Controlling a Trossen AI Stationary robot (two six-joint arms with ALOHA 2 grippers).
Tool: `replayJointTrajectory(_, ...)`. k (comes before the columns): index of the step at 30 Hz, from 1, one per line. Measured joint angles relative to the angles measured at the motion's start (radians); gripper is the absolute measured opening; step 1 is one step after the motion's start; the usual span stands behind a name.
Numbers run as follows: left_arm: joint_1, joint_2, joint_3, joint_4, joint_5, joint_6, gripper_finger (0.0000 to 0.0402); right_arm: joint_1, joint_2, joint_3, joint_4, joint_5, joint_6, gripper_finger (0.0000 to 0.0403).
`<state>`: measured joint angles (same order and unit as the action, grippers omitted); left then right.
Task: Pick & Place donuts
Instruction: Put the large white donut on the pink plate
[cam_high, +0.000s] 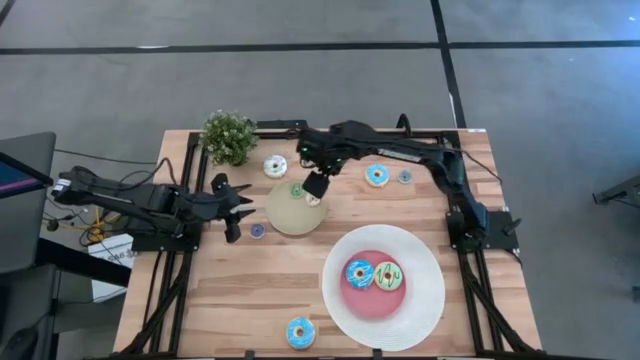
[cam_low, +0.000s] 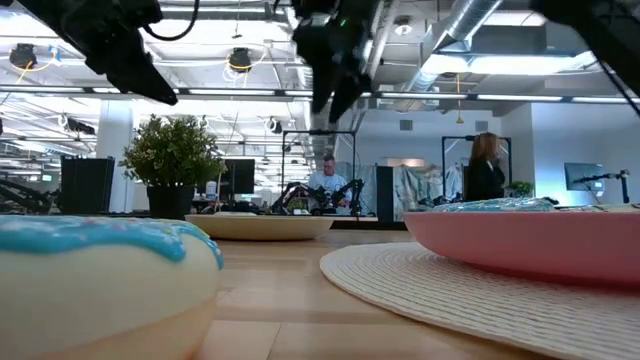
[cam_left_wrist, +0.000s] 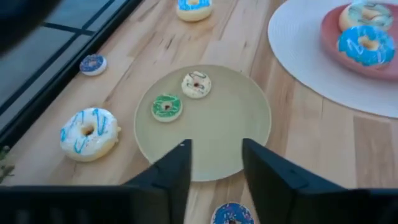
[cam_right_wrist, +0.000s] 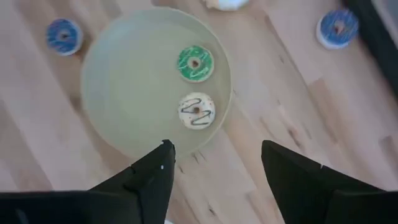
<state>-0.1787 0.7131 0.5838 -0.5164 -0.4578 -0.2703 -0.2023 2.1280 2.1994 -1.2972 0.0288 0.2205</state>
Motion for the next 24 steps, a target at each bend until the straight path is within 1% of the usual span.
replayJointTrajectory(2,-0.001,0.022,0.000,0.019,0.002,0.000,0.0168,0.015,-0.068,-0.067,0.001,-0.001,-0.033,0.0213)
replayJointTrajectory(4,-0.001,0.042,0.000,0.049,0.020,-0.012,0.0194,0.028,-0.151,-0.169,0.026,-0.002,-0.036,0.0201)
replayJointTrajectory(6,-0.001,0.054,0.000,0.070,0.049,-0.016,0.0213,0.039,-0.249,-0.300,0.080,-0.004,-0.017,0.0189)
replayJointTrajectory(9,-0.002,0.068,0.001,0.092,0.053,-0.043,0.0232,0.046,-0.419,-0.533,0.188,-0.003,0.048,0.0174)
replayJointTrajectory(13,-0.001,0.094,0.034,0.091,0.025,-0.062,0.0240,0.057,-0.662,-0.839,0.312,0.019,0.180,0.0160)
replayJointTrajectory(17,0.000,0.156,0.101,0.091,-0.046,-0.076,0.0241,0.091,-0.904,-1.088,0.338,0.081,0.311,0.0152)
replayJointTrajectory(20,0.007,0.235,0.170,0.089,-0.093,-0.084,0.0240,0.119,-1.063,-1.229,0.339,0.105,0.397,0.0150)
replayJointTrajectory(22,0.026,0.300,0.223,0.089,-0.099,-0.095,0.0240,0.134,-1.155,-1.301,0.341,0.105,0.453,0.0150)
replayJointTrajectory(24,0.061,0.371,0.283,0.087,-0.101,-0.144,0.0240,0.149,-1.237,-1.361,0.338,0.105,0.500,0.0152)
